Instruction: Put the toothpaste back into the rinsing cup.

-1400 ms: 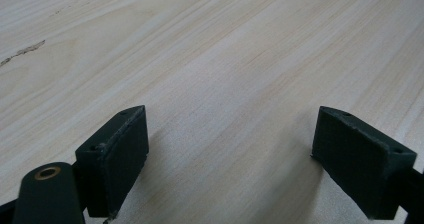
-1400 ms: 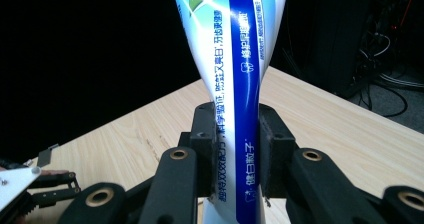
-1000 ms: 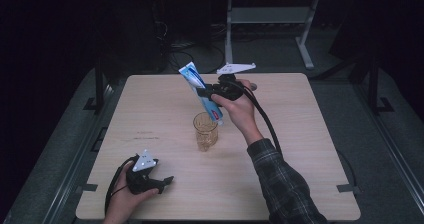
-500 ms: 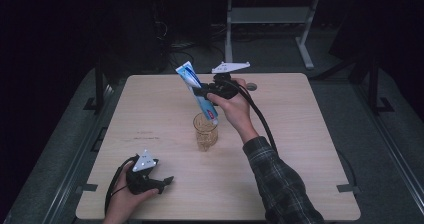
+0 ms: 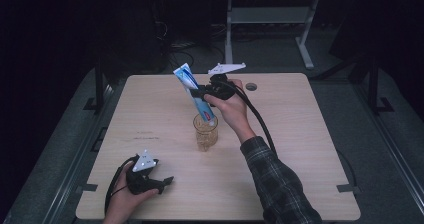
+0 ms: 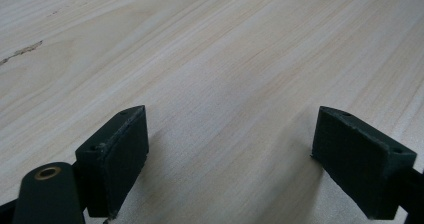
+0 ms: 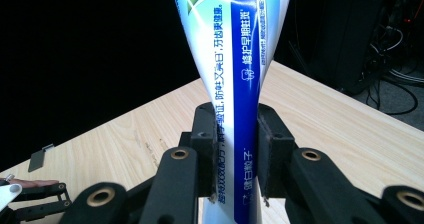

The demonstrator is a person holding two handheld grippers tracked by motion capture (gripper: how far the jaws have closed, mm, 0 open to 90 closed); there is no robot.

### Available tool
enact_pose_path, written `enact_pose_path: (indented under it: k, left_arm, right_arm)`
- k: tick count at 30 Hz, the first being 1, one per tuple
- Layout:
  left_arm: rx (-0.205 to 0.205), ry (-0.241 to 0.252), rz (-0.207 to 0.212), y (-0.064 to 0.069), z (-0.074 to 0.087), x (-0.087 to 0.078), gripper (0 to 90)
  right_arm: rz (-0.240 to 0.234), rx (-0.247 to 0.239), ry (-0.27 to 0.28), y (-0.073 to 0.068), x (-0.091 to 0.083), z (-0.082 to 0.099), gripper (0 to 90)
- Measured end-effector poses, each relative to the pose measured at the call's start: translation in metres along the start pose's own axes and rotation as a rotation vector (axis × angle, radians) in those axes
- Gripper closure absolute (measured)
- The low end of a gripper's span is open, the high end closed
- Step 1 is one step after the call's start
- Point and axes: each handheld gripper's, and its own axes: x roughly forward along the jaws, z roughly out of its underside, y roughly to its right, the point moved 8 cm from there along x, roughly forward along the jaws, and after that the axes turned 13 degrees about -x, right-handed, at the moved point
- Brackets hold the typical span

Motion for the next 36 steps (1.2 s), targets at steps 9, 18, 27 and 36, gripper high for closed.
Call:
enact_pose_path:
  k: [9,18,27,36]
  left_arm:
    - [0.003,-0.003,-0.001,0.000,0.000,0.000,14.3]
    - [0.000,-0.003,0.001,0.000,0.000,0.000,14.2]
    - [0.000,-0.002,0.000,0.000,0.000,0.000,14.2]
    - [0.000,-0.002,0.000,0.000,0.000,0.000,14.2]
  right_arm:
    - [-0.008,0.010,-0.013,-0.001,0.001,0.011,73.3]
    - [-0.012,0.006,-0.022,-0.004,0.001,0.019,73.4]
    - [-0.017,0.009,-0.034,-0.005,0.001,0.030,73.5]
    - [-0.020,0.007,-0.047,-0.007,-0.001,0.039,73.6]
